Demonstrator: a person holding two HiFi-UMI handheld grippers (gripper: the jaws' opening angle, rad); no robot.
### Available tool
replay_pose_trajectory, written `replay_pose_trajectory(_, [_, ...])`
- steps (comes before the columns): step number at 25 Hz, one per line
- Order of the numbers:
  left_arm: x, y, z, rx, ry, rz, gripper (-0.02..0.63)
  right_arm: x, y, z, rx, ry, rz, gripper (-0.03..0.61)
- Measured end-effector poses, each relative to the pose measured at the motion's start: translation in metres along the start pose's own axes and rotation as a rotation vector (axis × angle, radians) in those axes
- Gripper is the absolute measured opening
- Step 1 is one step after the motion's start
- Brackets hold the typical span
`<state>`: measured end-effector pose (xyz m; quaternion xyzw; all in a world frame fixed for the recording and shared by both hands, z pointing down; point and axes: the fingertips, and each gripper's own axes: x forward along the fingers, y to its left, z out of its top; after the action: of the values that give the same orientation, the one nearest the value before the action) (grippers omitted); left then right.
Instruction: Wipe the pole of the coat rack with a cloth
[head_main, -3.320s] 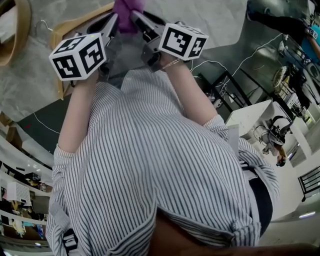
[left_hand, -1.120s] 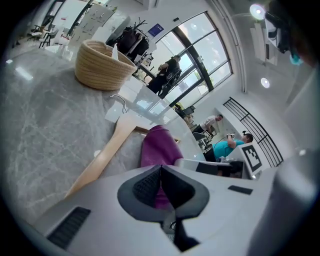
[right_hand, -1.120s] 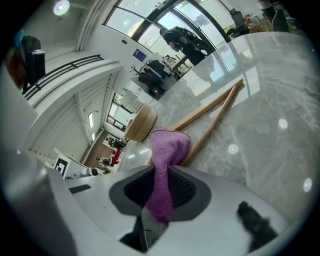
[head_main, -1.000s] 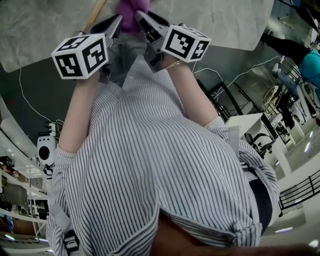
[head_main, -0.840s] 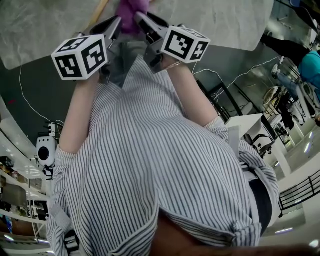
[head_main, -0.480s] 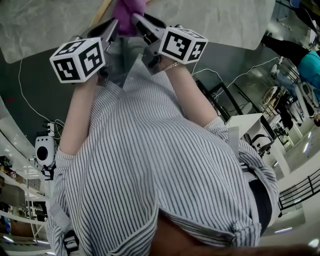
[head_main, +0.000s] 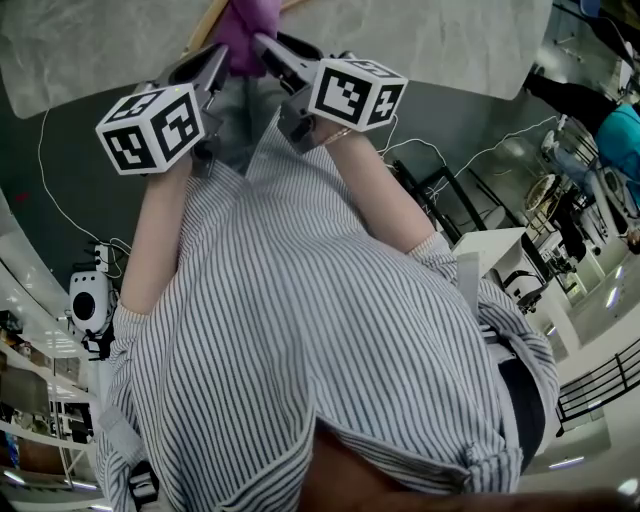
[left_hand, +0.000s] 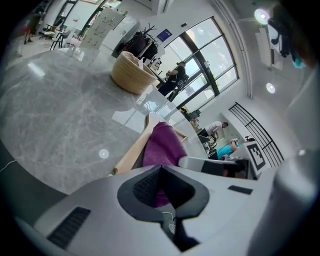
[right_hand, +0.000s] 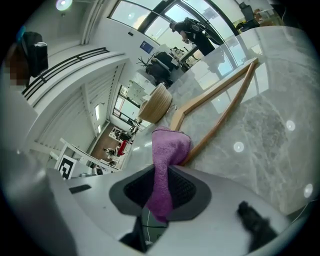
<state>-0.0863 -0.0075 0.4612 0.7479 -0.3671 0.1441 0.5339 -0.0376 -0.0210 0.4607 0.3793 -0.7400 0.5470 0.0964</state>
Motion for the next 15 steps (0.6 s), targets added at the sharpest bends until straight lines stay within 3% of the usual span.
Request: replay_pose_trajectory(15, [-0.025, 0.014, -0.014, -0.01, -0.023, 0.032, 0.014, 0.011, 0.027, -0.029, -0.002, 0.022, 0.044, 0.075])
